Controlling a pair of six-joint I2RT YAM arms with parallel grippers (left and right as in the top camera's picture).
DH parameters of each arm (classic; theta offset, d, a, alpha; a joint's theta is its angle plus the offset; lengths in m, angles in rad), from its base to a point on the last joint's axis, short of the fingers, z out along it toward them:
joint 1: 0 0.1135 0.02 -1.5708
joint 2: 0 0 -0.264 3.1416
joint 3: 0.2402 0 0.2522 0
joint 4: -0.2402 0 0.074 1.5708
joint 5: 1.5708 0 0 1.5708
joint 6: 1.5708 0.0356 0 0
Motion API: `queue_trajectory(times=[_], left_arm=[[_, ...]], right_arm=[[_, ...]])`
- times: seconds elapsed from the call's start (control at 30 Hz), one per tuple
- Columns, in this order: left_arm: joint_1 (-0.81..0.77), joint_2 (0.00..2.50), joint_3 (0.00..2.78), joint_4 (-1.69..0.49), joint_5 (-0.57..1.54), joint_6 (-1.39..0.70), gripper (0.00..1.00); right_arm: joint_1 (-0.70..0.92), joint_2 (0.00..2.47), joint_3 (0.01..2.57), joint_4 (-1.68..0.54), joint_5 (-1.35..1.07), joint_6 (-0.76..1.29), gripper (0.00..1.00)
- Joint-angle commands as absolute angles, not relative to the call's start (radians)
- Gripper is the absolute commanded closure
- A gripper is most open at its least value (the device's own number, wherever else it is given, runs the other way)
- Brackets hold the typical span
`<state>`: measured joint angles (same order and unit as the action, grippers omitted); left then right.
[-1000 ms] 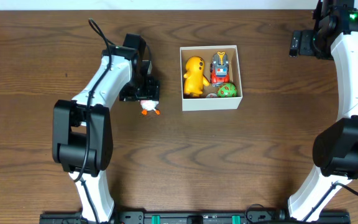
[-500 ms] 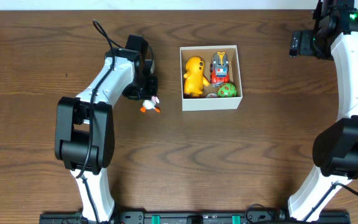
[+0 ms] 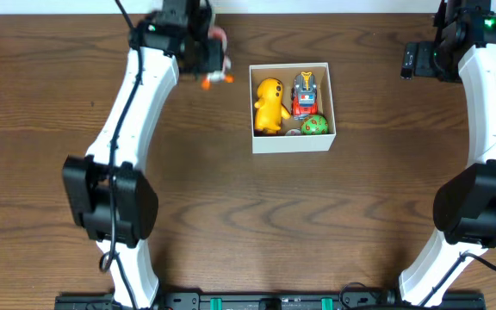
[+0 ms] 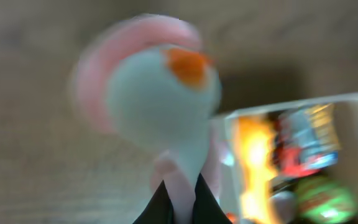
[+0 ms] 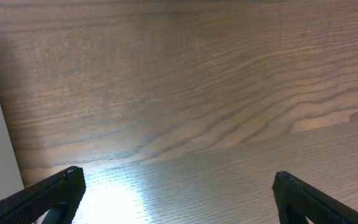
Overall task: Pack container
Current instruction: 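Carry the white duck over the box and lower it inside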
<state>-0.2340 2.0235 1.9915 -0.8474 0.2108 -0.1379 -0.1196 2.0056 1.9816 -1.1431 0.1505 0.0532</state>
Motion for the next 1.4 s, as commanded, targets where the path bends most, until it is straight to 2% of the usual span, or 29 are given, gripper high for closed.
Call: queue_trajectory(times=[0.0, 0.47, 0.6, 1.1, 1.37], left_arm=[[-0.276, 1.978, 2.086, -0.846, 0.218, -0.202, 0.94], [-0.443, 1.996, 2.073, -0.951, 0.217, -0.155, 0.94], [-0.461, 2.035, 2.057, -1.01, 0.217, -0.213, 0.94], [-0.503, 2.181, 2.025, -0.89, 0.216, -0.212, 0.94], [-0.511, 2.231, 2.018, -0.936, 0.217, -0.192, 0.94]], right_arm=[[-0.127, 2.001, 1.999, -1.144, 0.157, 0.07, 0.01], [-0.127, 2.001, 1.999, -1.144, 0.157, 0.07, 0.01], [-0.127, 2.001, 1.999, -1.144, 0.157, 0.07, 0.01], [-0.127, 2.001, 1.999, -1.144, 0.157, 0.07, 0.01], [-0.127, 2.001, 1.999, -1.144, 0.157, 0.07, 0.01]])
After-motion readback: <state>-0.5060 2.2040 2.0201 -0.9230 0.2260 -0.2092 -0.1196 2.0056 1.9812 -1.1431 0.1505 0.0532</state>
